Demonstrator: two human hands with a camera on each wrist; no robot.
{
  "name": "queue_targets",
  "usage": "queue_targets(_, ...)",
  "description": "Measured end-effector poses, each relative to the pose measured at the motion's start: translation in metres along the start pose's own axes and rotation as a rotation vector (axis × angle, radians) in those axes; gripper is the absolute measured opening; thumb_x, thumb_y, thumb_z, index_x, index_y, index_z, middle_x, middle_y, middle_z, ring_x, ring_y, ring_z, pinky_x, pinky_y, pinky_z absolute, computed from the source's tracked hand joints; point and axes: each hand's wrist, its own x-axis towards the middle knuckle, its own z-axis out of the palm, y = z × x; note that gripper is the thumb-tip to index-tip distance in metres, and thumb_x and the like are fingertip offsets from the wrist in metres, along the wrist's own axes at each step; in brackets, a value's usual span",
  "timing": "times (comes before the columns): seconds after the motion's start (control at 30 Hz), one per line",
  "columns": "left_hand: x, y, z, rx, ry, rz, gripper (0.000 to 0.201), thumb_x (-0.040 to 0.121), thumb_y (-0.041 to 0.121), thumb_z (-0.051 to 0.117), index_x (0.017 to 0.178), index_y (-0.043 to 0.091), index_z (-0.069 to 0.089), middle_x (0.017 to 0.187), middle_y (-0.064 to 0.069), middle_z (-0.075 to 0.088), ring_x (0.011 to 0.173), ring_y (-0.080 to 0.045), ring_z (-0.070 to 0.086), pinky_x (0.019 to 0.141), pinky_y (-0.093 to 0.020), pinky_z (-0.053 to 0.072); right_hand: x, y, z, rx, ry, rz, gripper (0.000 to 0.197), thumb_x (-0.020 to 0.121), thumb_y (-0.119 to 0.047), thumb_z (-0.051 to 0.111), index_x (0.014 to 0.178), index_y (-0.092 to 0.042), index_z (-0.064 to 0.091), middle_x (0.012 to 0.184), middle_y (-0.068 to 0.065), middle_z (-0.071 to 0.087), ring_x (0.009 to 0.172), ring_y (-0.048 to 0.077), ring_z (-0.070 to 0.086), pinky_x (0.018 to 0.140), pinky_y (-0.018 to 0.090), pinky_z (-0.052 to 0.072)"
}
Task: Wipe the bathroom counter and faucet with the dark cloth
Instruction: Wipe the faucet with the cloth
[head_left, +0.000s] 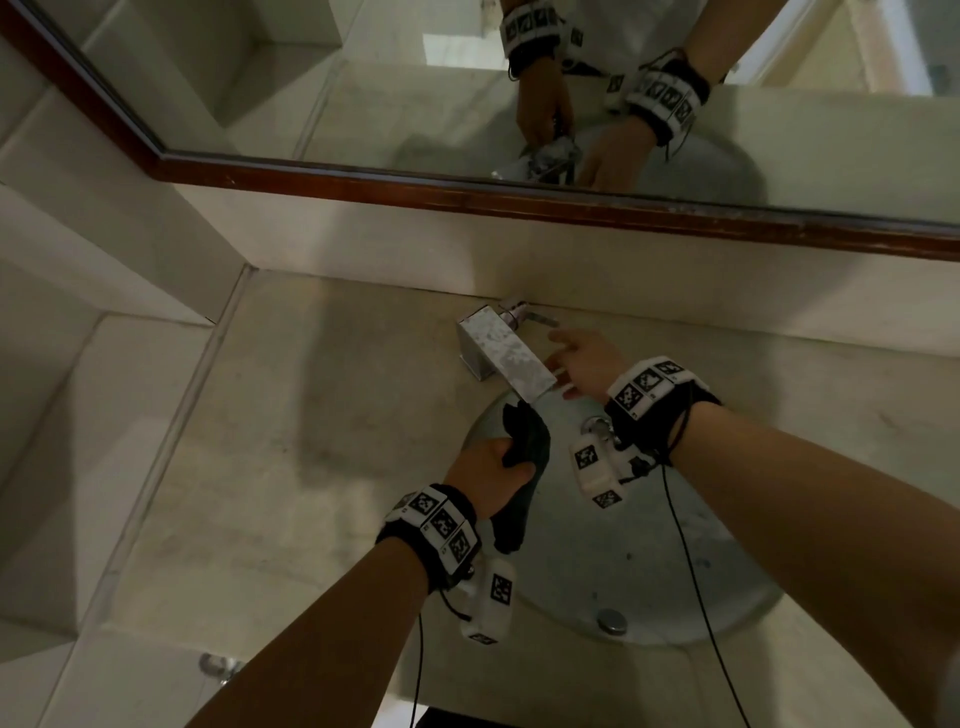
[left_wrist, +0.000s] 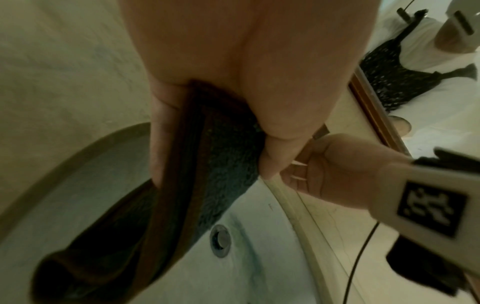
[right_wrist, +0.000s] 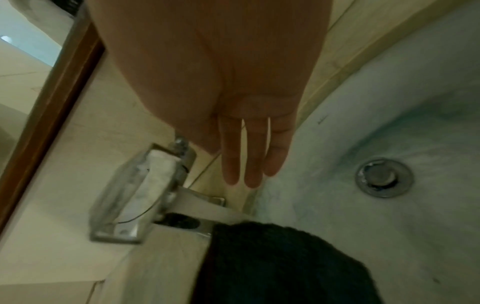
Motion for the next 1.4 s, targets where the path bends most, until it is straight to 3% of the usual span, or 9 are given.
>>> queue_targets(0.2,0.015,0.003,0.005,0.148,-0.081,0.029,0.027,0.095,0.033,0.053,0.084,0.008,0.054,0.082,-0.014,0.057,0.078,-0.027,0.057,0.070,-0.034,0.043,-0.021,0.034,-0.001,-0.490,-0.353,-0.106,0.048,0.084,-0.005,0.068,0.129,-0.016,0.059,0.113,-0.003,0.061,0.099,0.016,0.059,0.084,0.029,0.051)
queue_targets(0.33,0.023,0.009,0.011,0.207,-0.056,0.066,0.026,0.096,0.028,0.051,0.075,0.014,0.052,0.070,-0.004,0.052,0.070,-0.022,0.051,0.060,-0.029,0.036,-0.026,0.047,-0.003,-0.634,-0.240,-0.196,0.028,0.080,-0.015,0.074,0.106,-0.015,0.066,0.106,0.003,0.063,0.100,0.021,0.060,0.086,0.033,0.050)
queue_targets(0.4,0.029,0.009,0.013,0.178,-0.014,0.077,0.016,0.095,0.026,0.053,0.095,0.013,0.062,0.089,-0.005,0.064,0.085,-0.024,0.059,0.071,-0.029,0.043,-0.026,0.050,-0.007,-0.583,-0.211,-0.180,0.021,0.080,-0.015,0.075,0.097,-0.018,0.062,0.102,0.003,0.060,0.096,0.021,0.058,0.082,0.031,0.048)
queue_targets(0.6,0.035,0.013,0.013,0.014,0.191,0.129,0.043,0.082,0.016,0.066,0.123,0.020,0.051,0.101,0.004,0.059,0.091,-0.016,0.057,0.086,-0.030,0.047,-0.028,0.046,-0.016,-0.632,-0.253,-0.205,0.022,0.092,-0.018,0.062,0.112,-0.010,0.066,0.114,0.007,0.063,0.105,0.024,0.059,0.089,0.031,0.045)
queue_targets(0.7,0.035,0.016,0.011,0.131,0.060,0.117,0.010,0.092,0.021,0.057,0.083,0.017,0.059,0.087,-0.007,0.063,0.085,-0.028,0.062,0.071,-0.028,0.043,-0.026,0.046,-0.020,-0.576,-0.241,-0.209,0.021,0.094,-0.020,0.059,0.112,-0.010,0.064,0.115,0.007,0.062,0.104,0.024,0.059,0.087,0.032,0.045)
queue_targets(0.77,0.038,0.011,0.011,0.079,0.060,0.059,0.029,0.094,0.024,0.054,0.067,0.014,0.052,0.074,-0.009,0.057,0.074,-0.028,0.059,0.063,-0.028,0.040,-0.025,0.044,-0.020,-0.542,-0.233,-0.195,0.022,0.096,-0.021,0.057,0.114,-0.009,0.063,0.115,0.007,0.062,0.101,0.022,0.058,0.084,0.031,0.045)
queue_targets(0.9,0.042,0.009,0.004,0.054,0.174,0.082,0.029,0.091,0.026,0.060,0.076,0.001,0.065,0.080,-0.013,0.062,0.077,-0.028,0.059,0.072,-0.036,0.049,-0.023,0.043,-0.017,-0.465,-0.195,-0.198,0.019,0.096,-0.020,0.056,0.111,-0.010,0.062,0.108,0.005,0.062,0.096,0.019,0.057,0.084,0.031,0.047)
queue_targets(1.27,0.046,0.013,-0.010,-0.286,0.220,0.057,0.012,0.090,0.026,0.064,0.087,0.018,0.055,0.084,-0.001,0.062,0.079,-0.020,0.059,0.068,-0.028,0.045,-0.021,0.034,-0.017,-0.585,-0.170,-0.168,0.026,0.096,-0.014,0.055,0.118,-0.007,0.065,0.114,0.010,0.066,0.102,0.020,0.060,0.083,0.026,0.045)
queue_targets(1.4,0.047,0.016,-0.006,-0.430,0.201,0.026,0.020,0.092,0.024,0.061,0.102,0.007,0.061,0.099,-0.007,0.067,0.093,-0.023,0.063,0.082,-0.036,0.051,-0.023,0.032,-0.015,-0.442,-0.087,-0.127,0.024,0.095,-0.011,0.053,0.114,-0.010,0.068,0.105,0.008,0.066,0.096,0.021,0.061,0.081,0.029,0.045)
